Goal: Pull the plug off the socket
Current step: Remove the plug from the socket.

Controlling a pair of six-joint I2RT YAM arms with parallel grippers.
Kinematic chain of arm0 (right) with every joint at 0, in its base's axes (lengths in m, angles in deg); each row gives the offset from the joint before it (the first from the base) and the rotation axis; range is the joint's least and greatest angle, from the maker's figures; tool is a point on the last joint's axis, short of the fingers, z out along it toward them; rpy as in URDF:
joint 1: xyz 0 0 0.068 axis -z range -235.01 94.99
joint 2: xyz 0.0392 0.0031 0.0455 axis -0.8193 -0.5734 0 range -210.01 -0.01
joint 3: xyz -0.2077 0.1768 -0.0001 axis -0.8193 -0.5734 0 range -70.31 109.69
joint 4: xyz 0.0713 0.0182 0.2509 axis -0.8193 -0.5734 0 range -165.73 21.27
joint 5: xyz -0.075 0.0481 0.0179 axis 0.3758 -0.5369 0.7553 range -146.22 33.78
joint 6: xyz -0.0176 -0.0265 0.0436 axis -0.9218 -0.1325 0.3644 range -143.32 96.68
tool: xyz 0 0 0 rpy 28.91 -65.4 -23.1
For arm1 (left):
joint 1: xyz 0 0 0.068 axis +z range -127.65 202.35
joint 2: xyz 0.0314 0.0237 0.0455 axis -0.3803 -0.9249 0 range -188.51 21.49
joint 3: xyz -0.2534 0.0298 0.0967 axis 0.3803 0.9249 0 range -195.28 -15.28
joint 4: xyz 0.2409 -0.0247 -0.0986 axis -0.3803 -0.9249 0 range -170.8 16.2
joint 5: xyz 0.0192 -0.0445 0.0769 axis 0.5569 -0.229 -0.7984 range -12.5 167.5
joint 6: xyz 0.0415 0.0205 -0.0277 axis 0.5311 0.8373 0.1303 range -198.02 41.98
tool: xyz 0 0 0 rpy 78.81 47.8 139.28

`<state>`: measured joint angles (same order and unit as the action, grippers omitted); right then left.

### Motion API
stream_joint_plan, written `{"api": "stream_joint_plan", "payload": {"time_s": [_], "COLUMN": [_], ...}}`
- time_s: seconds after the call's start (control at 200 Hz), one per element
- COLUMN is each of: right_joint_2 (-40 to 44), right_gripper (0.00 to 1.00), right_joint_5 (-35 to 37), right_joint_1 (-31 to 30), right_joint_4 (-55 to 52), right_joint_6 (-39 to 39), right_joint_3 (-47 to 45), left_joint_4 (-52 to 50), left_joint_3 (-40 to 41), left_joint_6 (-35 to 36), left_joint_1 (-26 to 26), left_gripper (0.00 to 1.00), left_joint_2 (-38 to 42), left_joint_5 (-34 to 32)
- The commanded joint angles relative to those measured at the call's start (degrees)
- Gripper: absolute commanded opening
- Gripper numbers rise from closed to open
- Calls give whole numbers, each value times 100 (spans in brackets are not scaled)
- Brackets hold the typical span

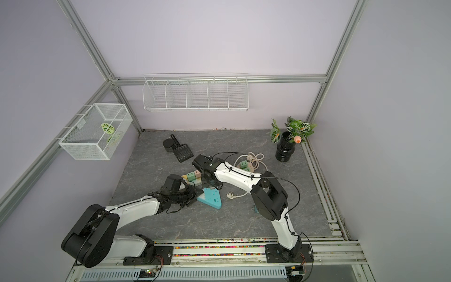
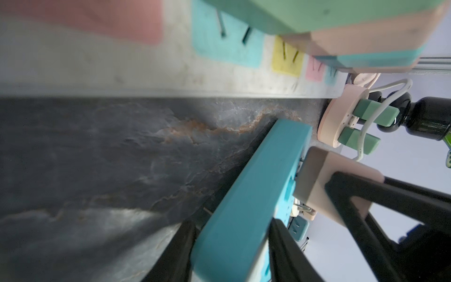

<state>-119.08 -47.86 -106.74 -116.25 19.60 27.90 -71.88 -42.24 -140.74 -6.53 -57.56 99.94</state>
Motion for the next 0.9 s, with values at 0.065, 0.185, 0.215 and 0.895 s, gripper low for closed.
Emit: {"api": "stream_joint_plan", "payload": {"time_s": [0.065, 0.185, 0.215, 0.895], "right_joint_2": [362, 572, 619, 568], "right_gripper": [15, 15, 15, 13], "right_joint_5": [-924, -671, -608, -825], "right_joint_1": [215, 265, 232, 202], "right_joint_4": [-266, -405, -402, -300], "right_joint_6": [390, 202, 171, 174], "right_joint_3": [127, -98, -177, 88], "left_joint_4": [-1293, -1280, -1277, -1374], "left_joint_3": [307, 322, 313, 221], "left_joint_6": [-118, -102, -92, -30], "left_joint_1": [32, 27, 29, -48], "left_gripper": [28, 28, 28, 28], "left_joint_2": [-455, -401, -387, -558], "left_joint_5": [-725, -726, -732, -862]}}
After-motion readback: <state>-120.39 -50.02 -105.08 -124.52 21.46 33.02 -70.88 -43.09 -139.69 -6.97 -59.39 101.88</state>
